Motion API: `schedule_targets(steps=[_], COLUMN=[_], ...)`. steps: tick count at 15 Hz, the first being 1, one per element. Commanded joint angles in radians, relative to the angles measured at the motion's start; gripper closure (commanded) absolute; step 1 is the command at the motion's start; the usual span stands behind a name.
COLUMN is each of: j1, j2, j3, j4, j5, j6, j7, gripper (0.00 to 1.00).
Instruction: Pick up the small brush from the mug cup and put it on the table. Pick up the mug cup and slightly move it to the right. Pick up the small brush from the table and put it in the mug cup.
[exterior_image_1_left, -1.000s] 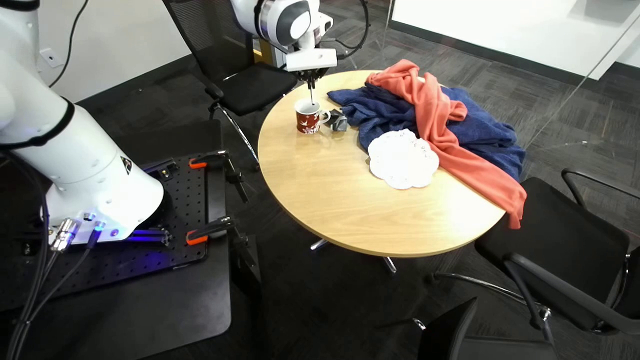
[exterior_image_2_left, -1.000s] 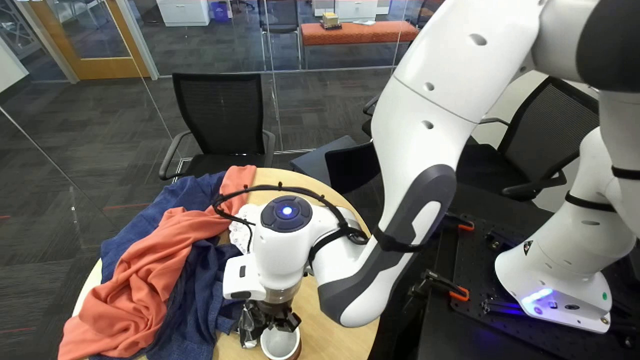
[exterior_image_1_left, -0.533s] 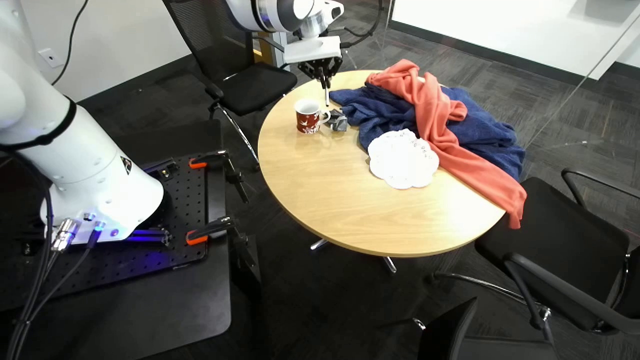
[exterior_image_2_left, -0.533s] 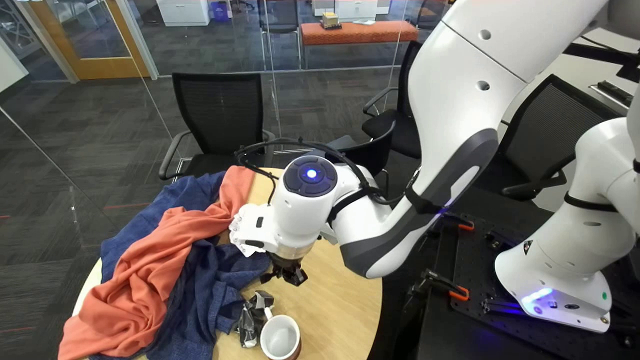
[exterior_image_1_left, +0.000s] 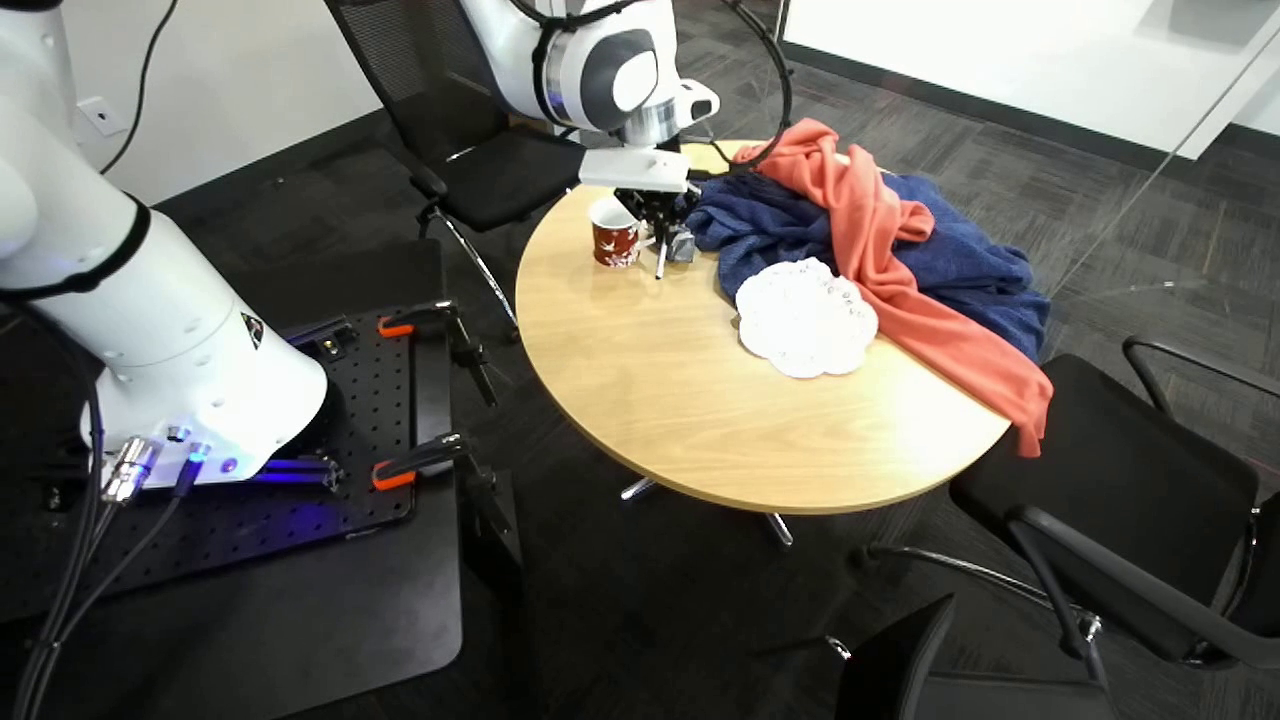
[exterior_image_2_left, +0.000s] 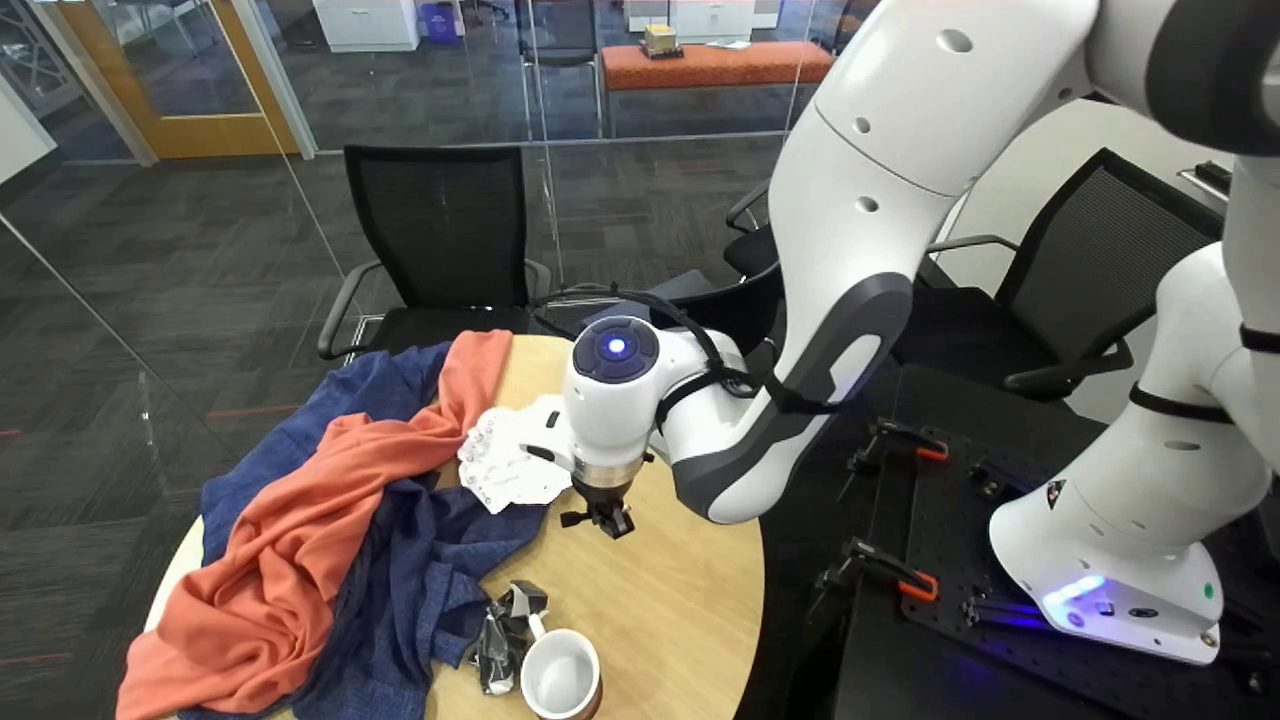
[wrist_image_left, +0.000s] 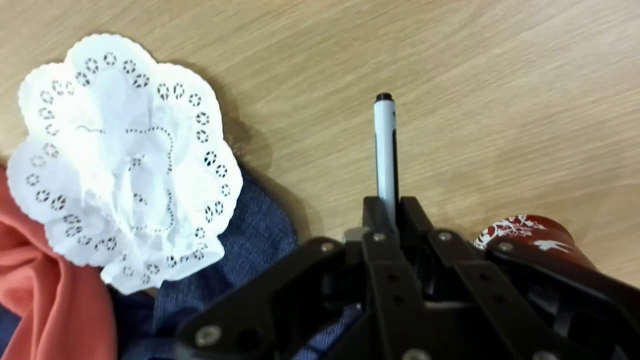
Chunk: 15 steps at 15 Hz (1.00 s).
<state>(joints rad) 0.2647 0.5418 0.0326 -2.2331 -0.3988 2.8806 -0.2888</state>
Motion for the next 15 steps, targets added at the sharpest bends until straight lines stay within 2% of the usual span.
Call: schedule_targets(steps=[1,6,7,8,9,15], j1=[-0.055,-0.09,-0.091,-0.091,-0.089,-0.069], j2=[0.102,0.214,0.227,0.238,0.246,0.231], j3=[0.043,0.078,0.081,0.082,0.081,0.077], j4=[0.072,0.144,0.156,0.166,0.174,0.175], j5=[0.046,0.082,0.085,0.085,0.085,0.076], j6=[-0.026,-0.02,-0.019,-0.018,-0.018,-0.009], j7=[0.0,-0.008,-0.007,-0.005,-0.002,0.009], gripper=[0.97,0.97,0.94,0.73,0.63,0.2])
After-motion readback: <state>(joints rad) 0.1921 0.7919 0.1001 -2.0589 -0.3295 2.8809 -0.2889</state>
